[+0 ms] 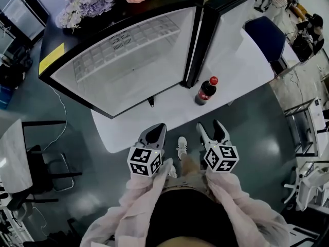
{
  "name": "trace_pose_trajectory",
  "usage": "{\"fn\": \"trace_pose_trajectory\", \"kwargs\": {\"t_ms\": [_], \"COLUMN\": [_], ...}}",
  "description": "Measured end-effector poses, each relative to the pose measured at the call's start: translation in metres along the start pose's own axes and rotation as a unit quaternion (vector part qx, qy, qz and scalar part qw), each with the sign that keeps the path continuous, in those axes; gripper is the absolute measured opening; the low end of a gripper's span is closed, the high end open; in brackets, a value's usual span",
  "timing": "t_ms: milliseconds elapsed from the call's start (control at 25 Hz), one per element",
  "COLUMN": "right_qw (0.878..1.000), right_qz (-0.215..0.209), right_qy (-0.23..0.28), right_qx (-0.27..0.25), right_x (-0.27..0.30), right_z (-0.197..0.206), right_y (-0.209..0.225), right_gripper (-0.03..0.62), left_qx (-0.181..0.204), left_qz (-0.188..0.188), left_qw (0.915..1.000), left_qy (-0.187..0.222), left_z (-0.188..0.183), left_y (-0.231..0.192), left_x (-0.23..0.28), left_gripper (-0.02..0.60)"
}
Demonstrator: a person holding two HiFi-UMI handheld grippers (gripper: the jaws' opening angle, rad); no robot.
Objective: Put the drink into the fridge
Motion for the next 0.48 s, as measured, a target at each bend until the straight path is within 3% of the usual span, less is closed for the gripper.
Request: {"fn": "trace_pose_trajectory", "kwargs": {"t_ms": [480], "right_qw": [1.000], "right_qz": [-0.016], "right_qy": [-0.011], "right_qx": [-0.015], "right_x": [0.058], "right_z": [-0.022], "right_y": [0.028], "right_gripper": [0.313], "left_qx": [0.002], "left_qz": [-0.001], "left_qw": [0.9999], "left_qy": [-0.016], "left_z": [-0.020], "left_y": [-0.017], "left_x": [0.064], "left_gripper": [0.011]}}
Point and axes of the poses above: the fingertips, and each gripper's own axes: x forward along the fingers, y to its right, z out of its underside, the point moved 3 cm from there along -x, backward along the fingers, and after that the axes turned 4 degrees about z, right-handed, at the moved point
